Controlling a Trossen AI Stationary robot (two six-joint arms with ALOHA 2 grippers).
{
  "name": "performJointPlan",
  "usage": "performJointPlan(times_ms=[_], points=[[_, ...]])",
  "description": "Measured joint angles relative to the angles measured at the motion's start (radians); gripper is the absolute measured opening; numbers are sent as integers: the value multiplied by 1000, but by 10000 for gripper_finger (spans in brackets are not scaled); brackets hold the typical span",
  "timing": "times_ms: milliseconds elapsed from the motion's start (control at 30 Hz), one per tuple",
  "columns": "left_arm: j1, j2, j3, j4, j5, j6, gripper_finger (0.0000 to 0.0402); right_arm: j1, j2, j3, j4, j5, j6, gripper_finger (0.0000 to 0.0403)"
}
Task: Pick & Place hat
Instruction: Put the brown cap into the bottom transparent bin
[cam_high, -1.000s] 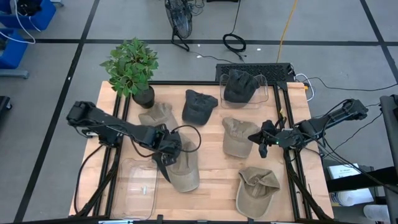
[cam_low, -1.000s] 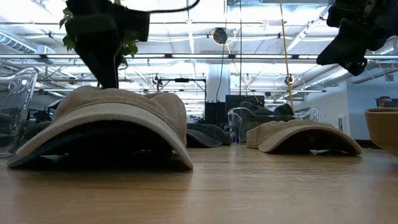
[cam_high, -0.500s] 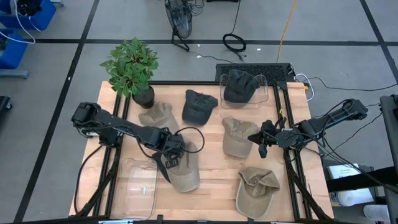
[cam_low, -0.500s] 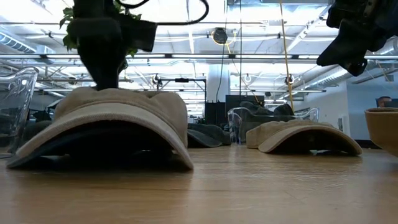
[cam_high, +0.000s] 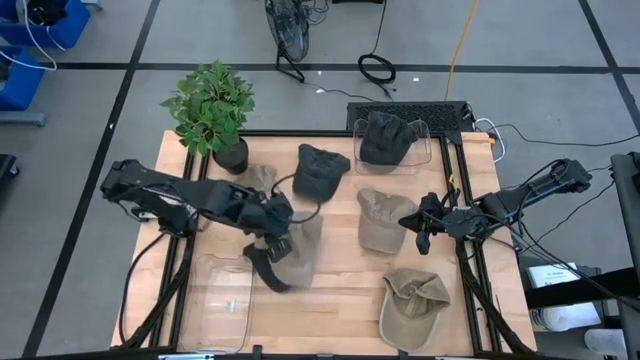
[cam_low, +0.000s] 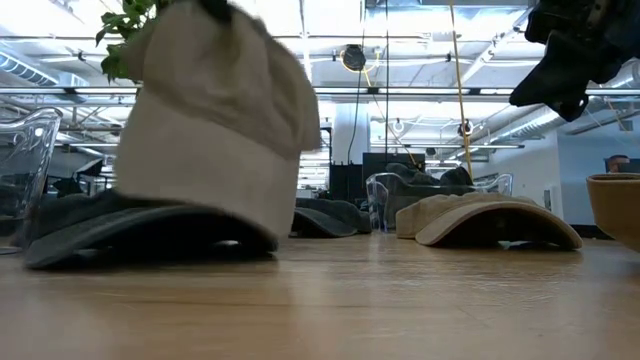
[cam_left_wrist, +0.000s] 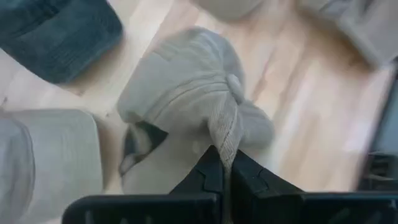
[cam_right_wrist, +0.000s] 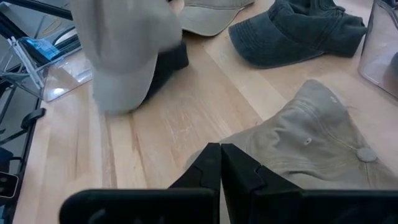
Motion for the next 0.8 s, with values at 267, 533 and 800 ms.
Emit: performJointPlan(times_ms=[267,533,800], points=[[-63,-19,131,-8,-14,-164,8,0,0,0,3,-1,-6,0],[-187,-17,252,-126,-138,-339,4,0,0,0,5,-4,-25,0],[-395,-18,355,-278,-281,-559,4,0,1,0,67,-5,-24,0]])
